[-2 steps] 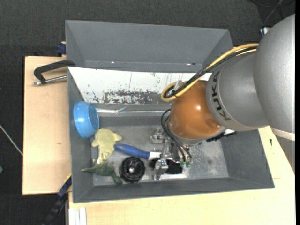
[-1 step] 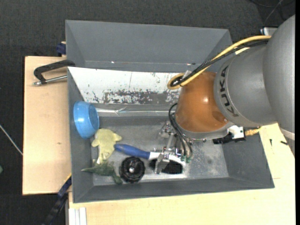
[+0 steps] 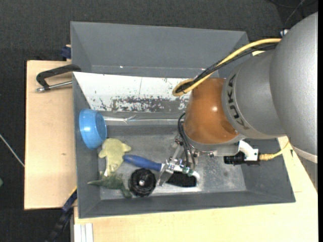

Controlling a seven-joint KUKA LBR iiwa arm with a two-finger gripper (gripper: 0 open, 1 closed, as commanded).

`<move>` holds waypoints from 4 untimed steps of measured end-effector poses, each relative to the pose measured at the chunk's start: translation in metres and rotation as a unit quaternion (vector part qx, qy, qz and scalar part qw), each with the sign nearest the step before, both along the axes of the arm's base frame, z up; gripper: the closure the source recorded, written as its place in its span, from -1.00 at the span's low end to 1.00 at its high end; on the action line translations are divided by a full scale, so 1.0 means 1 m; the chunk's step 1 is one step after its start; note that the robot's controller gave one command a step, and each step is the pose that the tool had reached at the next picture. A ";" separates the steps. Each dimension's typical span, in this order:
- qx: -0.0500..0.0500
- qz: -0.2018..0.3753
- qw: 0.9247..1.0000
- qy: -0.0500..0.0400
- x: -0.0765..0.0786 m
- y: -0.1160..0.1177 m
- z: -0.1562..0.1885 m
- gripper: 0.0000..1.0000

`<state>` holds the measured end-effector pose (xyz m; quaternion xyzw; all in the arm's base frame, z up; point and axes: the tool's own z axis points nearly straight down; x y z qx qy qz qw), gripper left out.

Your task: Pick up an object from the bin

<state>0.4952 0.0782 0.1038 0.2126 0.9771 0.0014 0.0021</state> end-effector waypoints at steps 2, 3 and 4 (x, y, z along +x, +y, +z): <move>0.000 -0.082 0.997 0.002 0.000 -0.009 -0.030 -1.00; 0.001 -0.082 0.997 -0.002 0.002 -0.008 -0.029 1.00; 0.001 -0.081 0.997 -0.003 0.004 -0.007 0.054 1.00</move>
Offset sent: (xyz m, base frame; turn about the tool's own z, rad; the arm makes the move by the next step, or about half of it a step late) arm -0.0023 -0.0120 -0.0338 0.1696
